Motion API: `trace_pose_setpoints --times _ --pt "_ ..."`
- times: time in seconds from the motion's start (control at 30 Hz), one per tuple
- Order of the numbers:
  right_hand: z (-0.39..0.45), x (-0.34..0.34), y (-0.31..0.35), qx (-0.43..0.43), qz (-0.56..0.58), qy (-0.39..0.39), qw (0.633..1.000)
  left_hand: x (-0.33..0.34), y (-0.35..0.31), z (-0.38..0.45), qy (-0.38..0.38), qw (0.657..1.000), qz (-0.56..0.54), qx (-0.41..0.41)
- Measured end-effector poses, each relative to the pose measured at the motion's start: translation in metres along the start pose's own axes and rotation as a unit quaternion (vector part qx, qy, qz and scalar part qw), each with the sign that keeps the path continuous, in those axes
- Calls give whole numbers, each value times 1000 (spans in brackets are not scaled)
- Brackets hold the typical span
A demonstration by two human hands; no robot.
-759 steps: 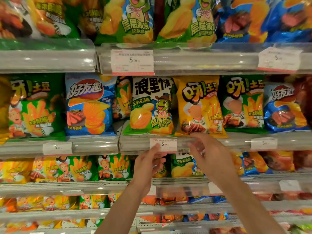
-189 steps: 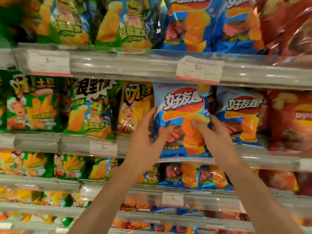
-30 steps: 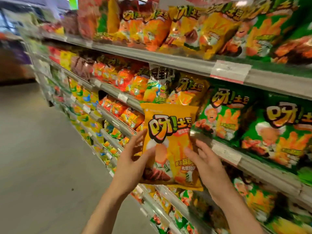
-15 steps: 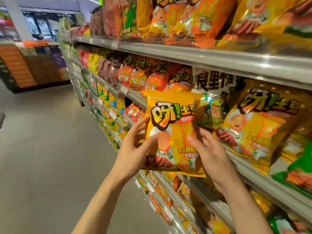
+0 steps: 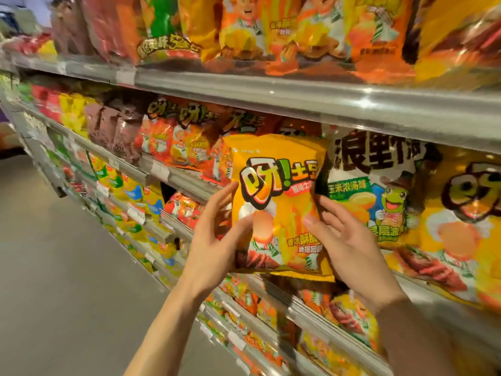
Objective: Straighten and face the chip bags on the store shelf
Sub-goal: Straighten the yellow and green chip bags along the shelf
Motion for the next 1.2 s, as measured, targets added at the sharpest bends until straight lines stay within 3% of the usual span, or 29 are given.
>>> trace_pose_setpoints --times 0.3,0.6,0.77,0.97,1.1,1.2 --pt "8 46 14 25 -2 -188 982 -33 19 56 144 984 -88 51" --pt "-6 72 33 3 -42 -265 963 -37 11 66 196 971 -105 86" --pt "-10 73 43 32 -106 -277 954 -33 6 70 198 968 -131 85" --pt "-16 36 52 90 -332 -389 855 -40 9 76 179 972 -128 82" --pt "0 9 42 185 -360 -361 840 -44 15 81 171 976 -120 64" --pt "12 5 38 204 -376 -367 826 -48 15 80 167 977 -120 63"
Point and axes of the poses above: each hand's wrist, its own z-axis towards the middle knuckle, its own x-axis out of the palm, y = z × x, the point moved 2 cm from there along z, towards the middle knuckle, and after that the axes turned 13 degrees about y, right-handed, at the moved point
